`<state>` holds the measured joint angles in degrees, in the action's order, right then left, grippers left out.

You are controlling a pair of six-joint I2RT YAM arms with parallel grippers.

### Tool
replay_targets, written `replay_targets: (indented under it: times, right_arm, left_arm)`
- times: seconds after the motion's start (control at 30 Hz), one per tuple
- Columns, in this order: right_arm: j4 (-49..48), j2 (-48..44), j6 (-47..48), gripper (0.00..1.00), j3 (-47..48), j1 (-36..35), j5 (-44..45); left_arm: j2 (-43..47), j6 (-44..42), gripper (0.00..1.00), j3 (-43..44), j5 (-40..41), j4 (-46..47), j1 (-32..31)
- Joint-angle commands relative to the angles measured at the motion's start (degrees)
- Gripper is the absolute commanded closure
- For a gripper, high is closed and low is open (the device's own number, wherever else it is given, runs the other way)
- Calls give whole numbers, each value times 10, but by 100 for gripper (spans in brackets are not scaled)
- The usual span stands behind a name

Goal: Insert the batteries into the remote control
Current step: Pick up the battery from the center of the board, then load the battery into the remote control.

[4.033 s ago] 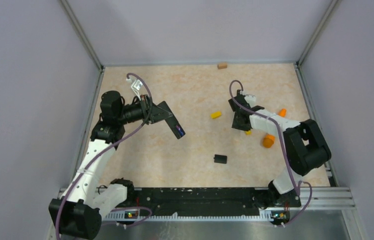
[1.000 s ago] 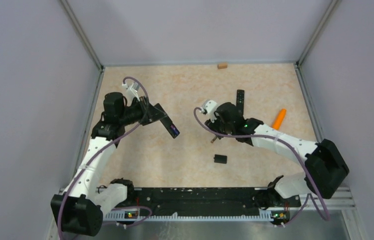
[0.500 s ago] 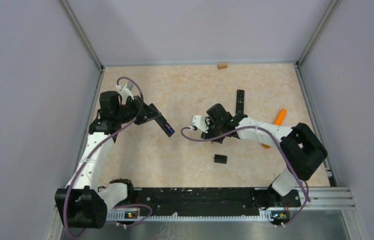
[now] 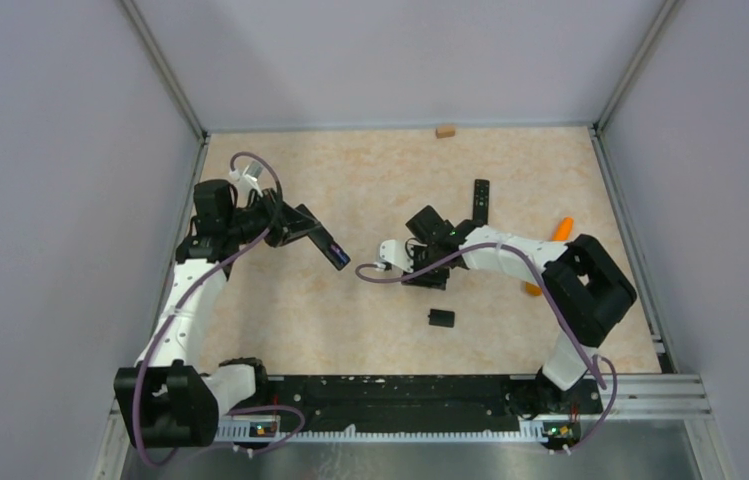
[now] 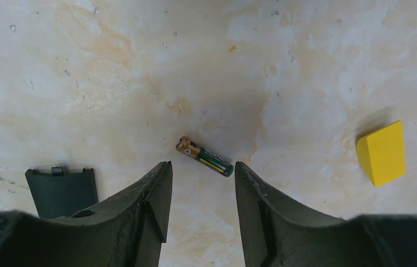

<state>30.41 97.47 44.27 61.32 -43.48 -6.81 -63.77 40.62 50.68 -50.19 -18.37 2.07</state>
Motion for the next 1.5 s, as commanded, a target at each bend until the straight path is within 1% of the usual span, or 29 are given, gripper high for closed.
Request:
replay_targets:
  times: [0.0,0.13,0.2,0.37,0.4,0.5,0.57,0.7,0.77,0.83,0.93,1.07,1.13,1.17,1.23,1.3,1.4,1.47]
  right_arm:
    - [10,24,30,55,31,-5,-23]
    - [-8,38,39,56,32,-5,-21]
    - [-20,42,42,57,31,-5,-20]
    - [-8,57,56,65,41,-4,-32]
    - [0,62,57,67,46,-3,-36]
    - [29,78,62,79,63,0,-46]
    - [28,79,61,85,63,3,-45]
    - [8,77,41,100,64,5,-46]
    - [2,79,14,100,76,8,-55]
    - [-3,76,-20,100,88,13,-72]
    - [-40,46,-80,100,87,16,-88]
    - [-122,-42,-196,100,54,15,-120]
    - [-175,-101,-263,100,31,15,-118]
    - [-195,-123,-299,100,24,15,-101]
    - [-214,-159,-380,100,26,15,-60]
    - [-207,-182,-446,100,44,15,-42]
    - [-201,-206,-522,100,68,12,-75]
    - [-222,-222,-559,100,66,1,-97]
  left_arm:
    - [13,-17,100,16,43,-12,8]
    - [32,-40,100,23,110,-49,11]
    - [39,-44,100,24,121,-54,11]
    - [42,-49,100,29,127,-65,13]
    - [41,-49,100,29,127,-66,14]
    - [38,-49,100,31,126,-67,13]
    - [38,-50,100,30,126,-67,13]
    - [39,-58,100,31,113,-61,13]
    - [45,-60,100,32,91,-50,13]
    - [56,-60,100,26,86,-36,12]
    - [69,-54,100,15,75,-11,13]
    - [71,-31,100,-5,43,33,9]
    - [71,-24,100,-10,40,50,5]
    - [71,-20,100,-13,36,63,2]
    - [71,-4,100,-23,20,103,-7]
    - [72,17,100,-36,-1,156,-17]
    - [80,50,100,-59,-14,258,-67]
    - [81,60,100,-64,-1,291,-93]
